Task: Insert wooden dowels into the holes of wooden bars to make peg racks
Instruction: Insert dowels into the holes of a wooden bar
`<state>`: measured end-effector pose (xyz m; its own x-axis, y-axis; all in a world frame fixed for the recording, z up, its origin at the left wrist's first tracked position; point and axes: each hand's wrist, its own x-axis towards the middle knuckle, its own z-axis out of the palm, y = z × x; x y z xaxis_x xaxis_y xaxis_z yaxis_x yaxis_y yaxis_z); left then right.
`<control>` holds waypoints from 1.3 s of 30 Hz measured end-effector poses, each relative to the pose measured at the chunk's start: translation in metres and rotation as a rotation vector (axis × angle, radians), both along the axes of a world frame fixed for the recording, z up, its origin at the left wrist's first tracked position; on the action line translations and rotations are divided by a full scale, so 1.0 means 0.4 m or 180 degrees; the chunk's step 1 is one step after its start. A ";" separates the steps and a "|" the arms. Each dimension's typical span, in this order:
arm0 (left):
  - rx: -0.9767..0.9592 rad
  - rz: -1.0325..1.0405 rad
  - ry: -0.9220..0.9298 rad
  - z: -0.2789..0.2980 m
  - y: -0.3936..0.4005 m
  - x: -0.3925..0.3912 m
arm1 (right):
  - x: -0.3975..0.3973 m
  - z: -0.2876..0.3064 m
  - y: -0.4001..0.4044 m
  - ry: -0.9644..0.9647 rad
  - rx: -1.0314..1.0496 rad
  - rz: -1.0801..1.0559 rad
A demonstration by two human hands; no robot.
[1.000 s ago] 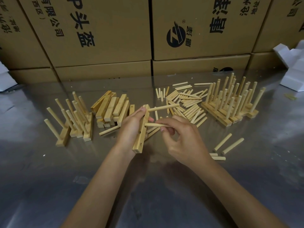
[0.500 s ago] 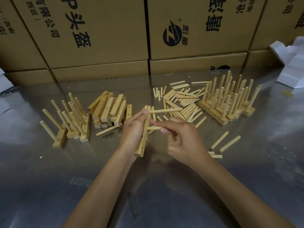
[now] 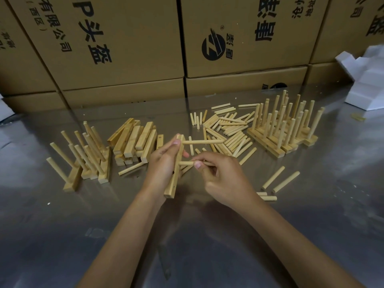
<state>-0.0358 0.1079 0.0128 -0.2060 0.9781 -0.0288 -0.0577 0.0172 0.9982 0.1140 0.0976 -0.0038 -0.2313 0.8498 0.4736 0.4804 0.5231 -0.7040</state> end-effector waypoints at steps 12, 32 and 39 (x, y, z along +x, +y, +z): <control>-0.0361 0.0515 -0.0503 -0.003 0.024 -0.050 | 0.190 -0.029 0.121 -0.1410 -0.0570 -0.1244; -0.0503 0.0522 -0.0625 -0.009 0.029 -0.052 | 0.110 -0.005 0.078 -0.0307 -0.0426 -0.1090; -0.0500 0.0595 -0.0886 -0.013 0.039 -0.059 | 0.000 0.016 -0.021 0.0243 -0.1085 0.0729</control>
<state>-0.0593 0.1236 0.0074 -0.3439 0.9035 -0.2556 -0.3432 0.1324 0.9299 0.1139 0.0891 0.0026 -0.4076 0.8916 0.1972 0.3184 0.3412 -0.8844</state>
